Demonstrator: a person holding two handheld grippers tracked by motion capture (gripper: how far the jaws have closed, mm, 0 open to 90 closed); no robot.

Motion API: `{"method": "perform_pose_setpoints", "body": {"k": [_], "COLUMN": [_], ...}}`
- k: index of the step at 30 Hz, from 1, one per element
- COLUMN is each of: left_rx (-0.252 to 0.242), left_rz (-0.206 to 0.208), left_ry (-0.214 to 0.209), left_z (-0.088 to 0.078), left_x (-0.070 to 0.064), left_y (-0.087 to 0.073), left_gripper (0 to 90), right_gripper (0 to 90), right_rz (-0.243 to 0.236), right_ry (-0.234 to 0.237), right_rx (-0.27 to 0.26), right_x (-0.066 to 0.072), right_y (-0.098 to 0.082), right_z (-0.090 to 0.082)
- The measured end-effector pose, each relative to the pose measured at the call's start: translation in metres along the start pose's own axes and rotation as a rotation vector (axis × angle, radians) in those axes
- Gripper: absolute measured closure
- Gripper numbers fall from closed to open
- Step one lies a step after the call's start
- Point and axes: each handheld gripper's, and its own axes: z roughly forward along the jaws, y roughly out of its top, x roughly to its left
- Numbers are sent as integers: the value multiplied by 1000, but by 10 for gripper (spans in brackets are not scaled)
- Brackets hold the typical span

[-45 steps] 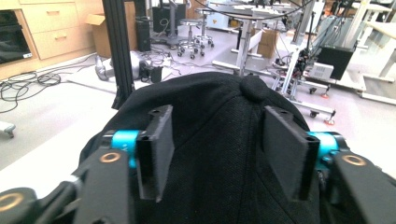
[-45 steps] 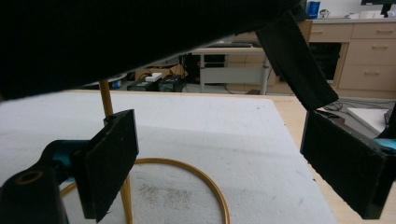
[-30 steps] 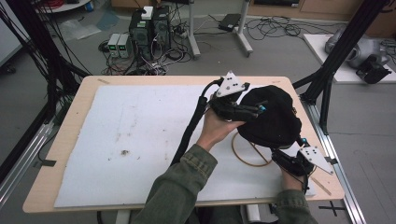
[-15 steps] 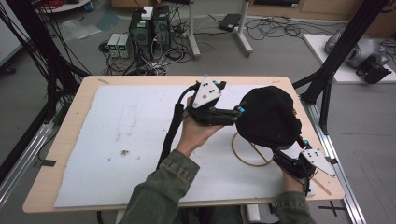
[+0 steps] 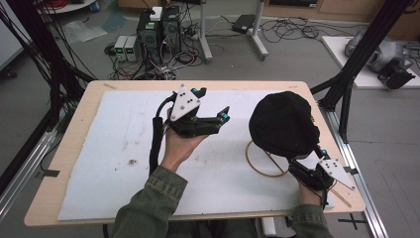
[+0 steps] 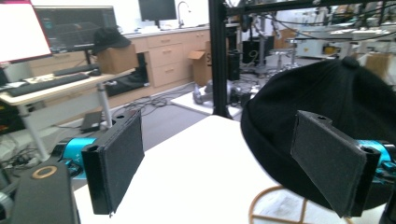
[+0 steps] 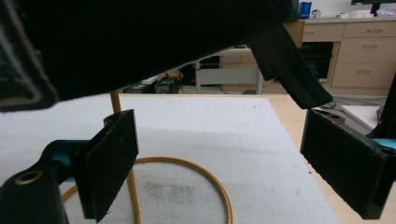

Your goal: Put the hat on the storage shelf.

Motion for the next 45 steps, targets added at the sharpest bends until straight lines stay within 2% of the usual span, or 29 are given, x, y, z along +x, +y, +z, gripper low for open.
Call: {"method": "perform_pose_setpoints", "body": {"k": [1,5,8,14,20,26,31,35,41,45], "left_rx": [4,1,9,10,14,5,-9,-26,-15,-15], "left_rz": [5,-15,-37,-33,-62,-82,-96,-86,-105,-100], "left_ry": [10,58,71,118,190,246,292,315,354,433], "left_z": [-3,-19,-29,-49,-70,-86,-99,-107,-118,-127], "left_x": [2,12,19,28,40,47,52,53,56,57], "left_y": [-2,-12,-18,-28,-49,-69,-79,-86,-102,-116], "left_gripper": [176,176,178,176,172,172,172,172,171,171], "right_gripper": [105,105,105,105,105,105,105,105,105,105], "right_rz": [2,0,1,-5,-7,-7,-10,-6,-8,-6], "right_ry": [0,0,1,0,1,2,5,6,5,5], "right_rx": [1,3,4,6,9,10,15,14,14,14], "right_x": [0,1,1,1,2,3,3,3,3,3], "right_y": [0,0,-1,-1,-1,-2,-2,-2,-2,-2], "right_z": [0,0,0,0,0,0,0,0,0,0]}}
